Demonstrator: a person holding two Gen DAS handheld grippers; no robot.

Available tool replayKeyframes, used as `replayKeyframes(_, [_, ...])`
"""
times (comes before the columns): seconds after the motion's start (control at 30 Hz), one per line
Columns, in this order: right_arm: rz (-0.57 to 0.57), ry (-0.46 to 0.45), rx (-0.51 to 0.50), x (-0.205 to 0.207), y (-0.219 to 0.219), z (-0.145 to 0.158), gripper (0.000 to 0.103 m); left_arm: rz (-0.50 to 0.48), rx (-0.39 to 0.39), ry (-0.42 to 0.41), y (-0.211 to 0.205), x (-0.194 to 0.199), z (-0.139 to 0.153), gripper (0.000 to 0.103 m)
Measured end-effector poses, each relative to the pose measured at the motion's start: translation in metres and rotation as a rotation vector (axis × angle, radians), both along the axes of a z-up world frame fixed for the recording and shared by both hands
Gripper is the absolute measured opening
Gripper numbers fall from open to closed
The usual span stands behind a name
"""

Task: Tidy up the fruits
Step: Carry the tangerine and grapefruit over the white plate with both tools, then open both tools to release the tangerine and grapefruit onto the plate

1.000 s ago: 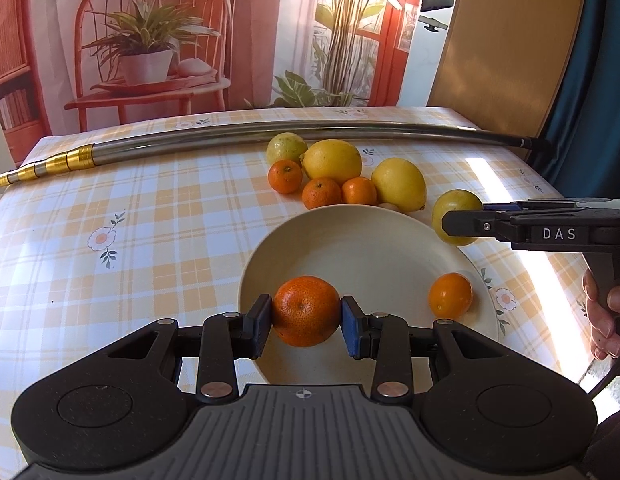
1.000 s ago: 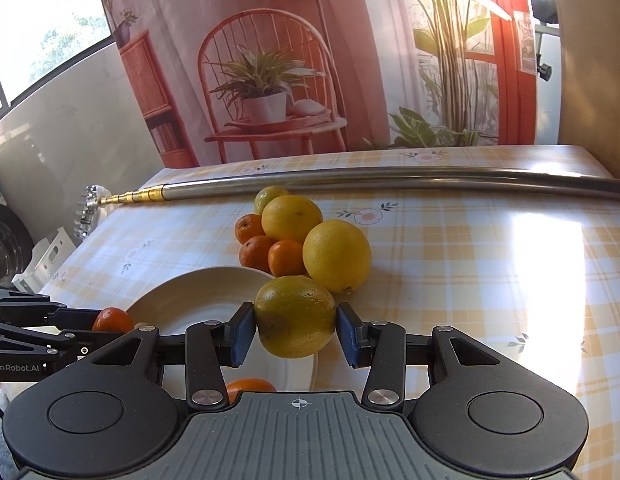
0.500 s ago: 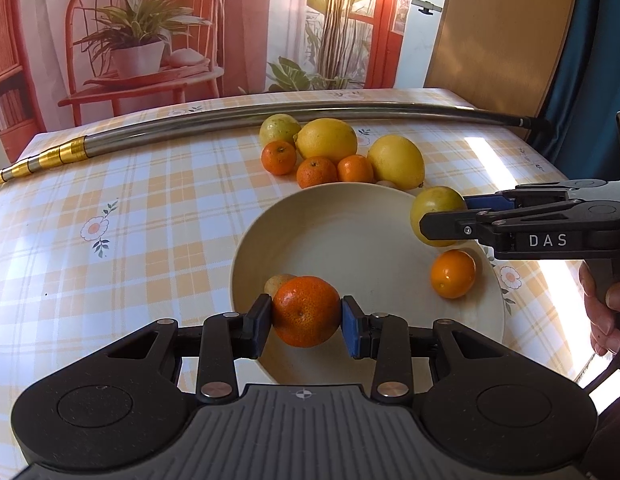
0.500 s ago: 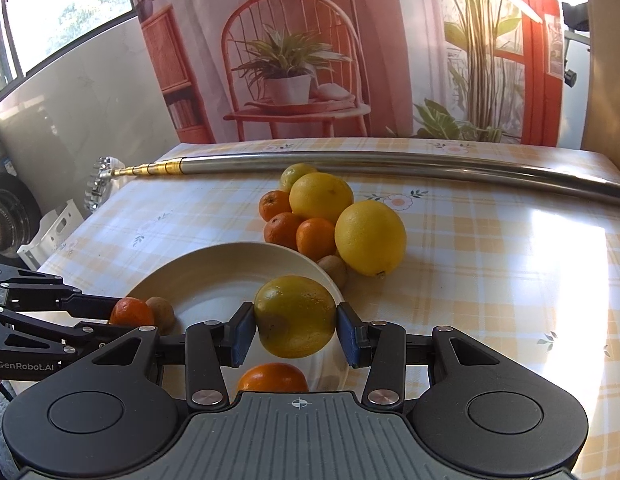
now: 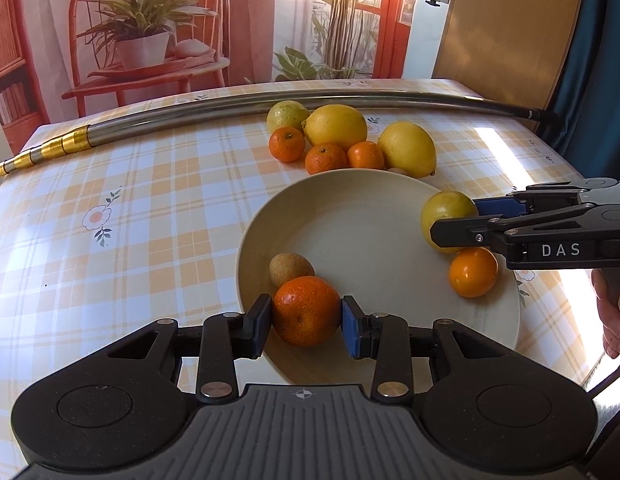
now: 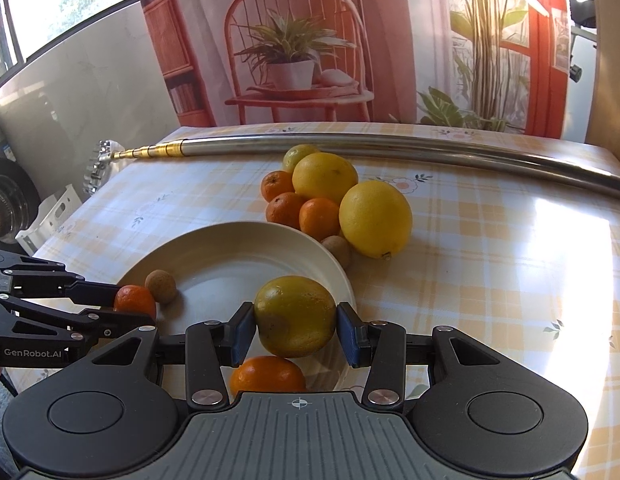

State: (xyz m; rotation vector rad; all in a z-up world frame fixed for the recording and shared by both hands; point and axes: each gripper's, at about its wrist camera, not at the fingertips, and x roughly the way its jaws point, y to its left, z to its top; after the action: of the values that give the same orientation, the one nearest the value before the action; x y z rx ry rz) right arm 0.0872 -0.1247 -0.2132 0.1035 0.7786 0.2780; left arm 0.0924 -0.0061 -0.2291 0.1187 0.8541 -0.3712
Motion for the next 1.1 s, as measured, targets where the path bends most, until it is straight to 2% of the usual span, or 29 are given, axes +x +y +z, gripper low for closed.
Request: replayKeyframes(1.1, [0.008, 0.011, -0.023, -0.0027, 0.0046, -0.0043, 0.04, 0.031, -0.024, -0.032, -0.0016, -0.0043, -0.003, 0.04])
